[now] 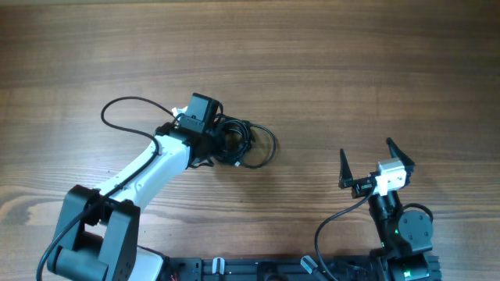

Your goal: Untangle cables

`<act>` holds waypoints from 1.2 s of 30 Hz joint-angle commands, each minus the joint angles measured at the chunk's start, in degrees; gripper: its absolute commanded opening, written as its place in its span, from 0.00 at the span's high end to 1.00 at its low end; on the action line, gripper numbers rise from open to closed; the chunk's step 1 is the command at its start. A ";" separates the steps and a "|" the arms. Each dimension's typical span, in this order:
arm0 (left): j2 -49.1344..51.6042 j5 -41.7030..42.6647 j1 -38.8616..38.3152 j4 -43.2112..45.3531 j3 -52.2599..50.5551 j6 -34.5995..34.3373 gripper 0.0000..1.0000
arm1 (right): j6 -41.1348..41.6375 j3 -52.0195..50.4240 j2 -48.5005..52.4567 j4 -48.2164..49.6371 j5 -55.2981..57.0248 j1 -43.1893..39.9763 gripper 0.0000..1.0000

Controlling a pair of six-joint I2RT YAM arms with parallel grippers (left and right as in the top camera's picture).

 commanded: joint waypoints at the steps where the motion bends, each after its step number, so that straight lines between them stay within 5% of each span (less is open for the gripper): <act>1: -3.08 0.79 1.57 0.09 0.98 -0.61 0.67 | 0.72 -0.07 -0.26 0.24 -0.74 -0.28 0.00; 5: -6.25 3.67 1.77 -0.07 0.98 -1.42 0.65 | 0.72 -0.07 -0.26 0.24 -0.74 -0.28 0.00; 8: -6.58 6.34 1.42 -0.26 0.87 -6.84 0.76 | 0.72 -0.07 -0.26 0.24 -0.74 -0.28 0.00; 13: -4.57 3.41 -1.05 -0.28 -1.14 -11.56 0.71 | 0.72 -0.07 -0.26 0.24 -0.74 -0.28 0.00; 36: -4.42 -1.97 -1.16 5.40 -6.19 -16.02 0.80 | 0.74 -0.07 -0.26 0.24 -0.74 -0.28 0.00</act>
